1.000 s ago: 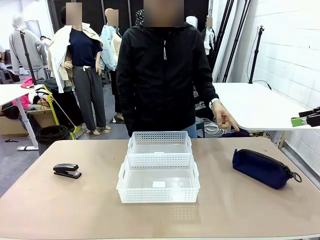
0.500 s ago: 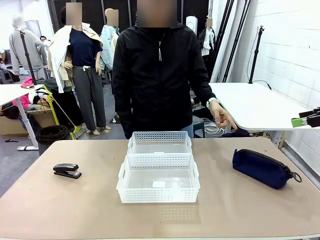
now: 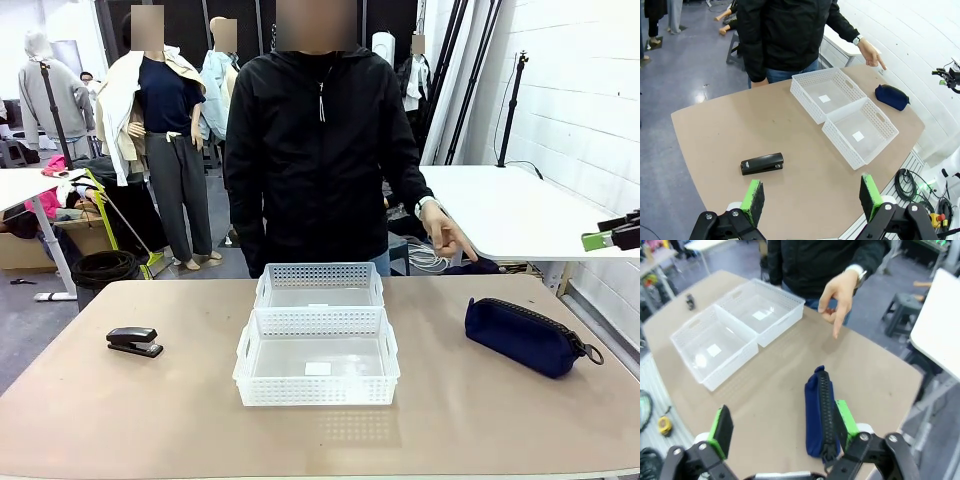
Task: Distribute items into two baskets.
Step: Pick up the Pencil pouch that the person points to.
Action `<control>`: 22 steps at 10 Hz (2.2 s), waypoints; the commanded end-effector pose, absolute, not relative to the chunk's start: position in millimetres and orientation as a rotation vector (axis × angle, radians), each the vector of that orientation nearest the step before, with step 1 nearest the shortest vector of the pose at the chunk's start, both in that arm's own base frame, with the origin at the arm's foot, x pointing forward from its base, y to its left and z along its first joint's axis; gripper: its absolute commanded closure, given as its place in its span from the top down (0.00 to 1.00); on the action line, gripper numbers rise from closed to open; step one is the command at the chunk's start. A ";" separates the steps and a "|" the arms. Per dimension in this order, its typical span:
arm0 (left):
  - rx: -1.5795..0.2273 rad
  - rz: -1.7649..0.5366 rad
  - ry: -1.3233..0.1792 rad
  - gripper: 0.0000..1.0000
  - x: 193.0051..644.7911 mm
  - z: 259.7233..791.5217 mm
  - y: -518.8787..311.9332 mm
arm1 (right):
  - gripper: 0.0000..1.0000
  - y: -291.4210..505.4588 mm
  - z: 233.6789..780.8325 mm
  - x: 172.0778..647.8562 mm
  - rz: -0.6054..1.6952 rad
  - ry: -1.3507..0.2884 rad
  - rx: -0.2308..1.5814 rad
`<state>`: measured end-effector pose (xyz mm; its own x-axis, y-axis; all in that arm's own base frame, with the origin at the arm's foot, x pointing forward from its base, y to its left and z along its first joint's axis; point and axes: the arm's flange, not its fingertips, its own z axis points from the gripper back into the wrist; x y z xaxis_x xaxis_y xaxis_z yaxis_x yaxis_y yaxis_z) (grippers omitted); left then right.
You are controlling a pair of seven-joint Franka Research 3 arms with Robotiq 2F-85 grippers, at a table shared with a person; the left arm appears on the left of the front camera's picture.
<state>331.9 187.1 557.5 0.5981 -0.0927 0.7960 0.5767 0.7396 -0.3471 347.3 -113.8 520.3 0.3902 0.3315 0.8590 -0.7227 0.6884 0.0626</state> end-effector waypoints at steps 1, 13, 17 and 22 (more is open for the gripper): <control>-0.651 -0.426 -0.865 1.00 332.5 557.9 188.0 | 1.00 -112.7 531.3 378.9 0.770 -0.882 0.366; -0.651 -0.426 -0.865 1.00 332.5 557.9 188.0 | 1.00 -30.5 441.8 552.2 1.150 -0.243 0.101; -0.651 -0.426 -0.865 1.00 332.5 557.9 188.0 | 1.00 -17.4 413.4 544.3 1.095 -0.125 0.084; -0.651 -0.426 -0.865 1.00 332.5 557.9 188.0 | 1.00 -7.9 377.1 533.6 1.067 -0.113 0.086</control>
